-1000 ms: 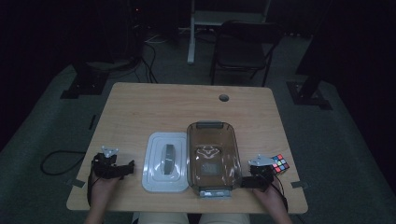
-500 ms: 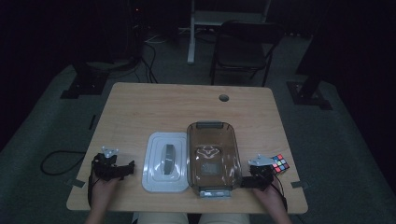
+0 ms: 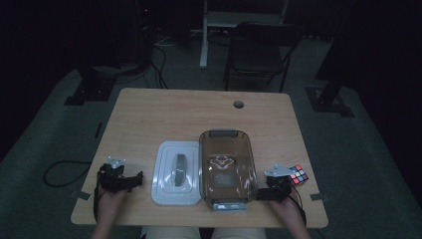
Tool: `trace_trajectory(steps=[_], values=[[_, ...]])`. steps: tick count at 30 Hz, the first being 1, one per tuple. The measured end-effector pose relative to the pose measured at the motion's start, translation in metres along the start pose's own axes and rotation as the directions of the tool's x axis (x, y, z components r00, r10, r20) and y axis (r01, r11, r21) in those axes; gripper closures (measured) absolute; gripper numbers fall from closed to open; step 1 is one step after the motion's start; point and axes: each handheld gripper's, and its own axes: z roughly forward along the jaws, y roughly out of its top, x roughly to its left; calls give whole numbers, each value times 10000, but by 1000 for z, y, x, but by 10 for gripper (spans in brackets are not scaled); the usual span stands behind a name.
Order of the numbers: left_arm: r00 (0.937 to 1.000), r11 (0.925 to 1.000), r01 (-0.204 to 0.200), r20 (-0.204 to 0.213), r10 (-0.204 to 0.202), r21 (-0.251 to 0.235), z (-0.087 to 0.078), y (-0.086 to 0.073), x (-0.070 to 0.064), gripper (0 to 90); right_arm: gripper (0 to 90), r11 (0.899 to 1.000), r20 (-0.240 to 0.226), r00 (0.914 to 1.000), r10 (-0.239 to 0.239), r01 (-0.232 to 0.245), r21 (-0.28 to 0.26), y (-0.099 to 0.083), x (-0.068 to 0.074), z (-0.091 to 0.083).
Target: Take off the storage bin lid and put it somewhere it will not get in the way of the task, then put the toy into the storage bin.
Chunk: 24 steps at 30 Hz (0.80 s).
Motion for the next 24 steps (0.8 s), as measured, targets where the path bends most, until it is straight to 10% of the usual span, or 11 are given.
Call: trace_trajectory(steps=[16, 24], values=[[10000, 10000, -2, 0, 2, 4, 0, 0, 0, 6, 157, 9984, 226, 9993, -309, 297, 488, 3, 7, -8], [10000, 10000, 4, 0, -4, -1, 0, 0, 0, 6, 156, 9998, 246, 9996, -143, 146, -141, 9, 5, -28]])
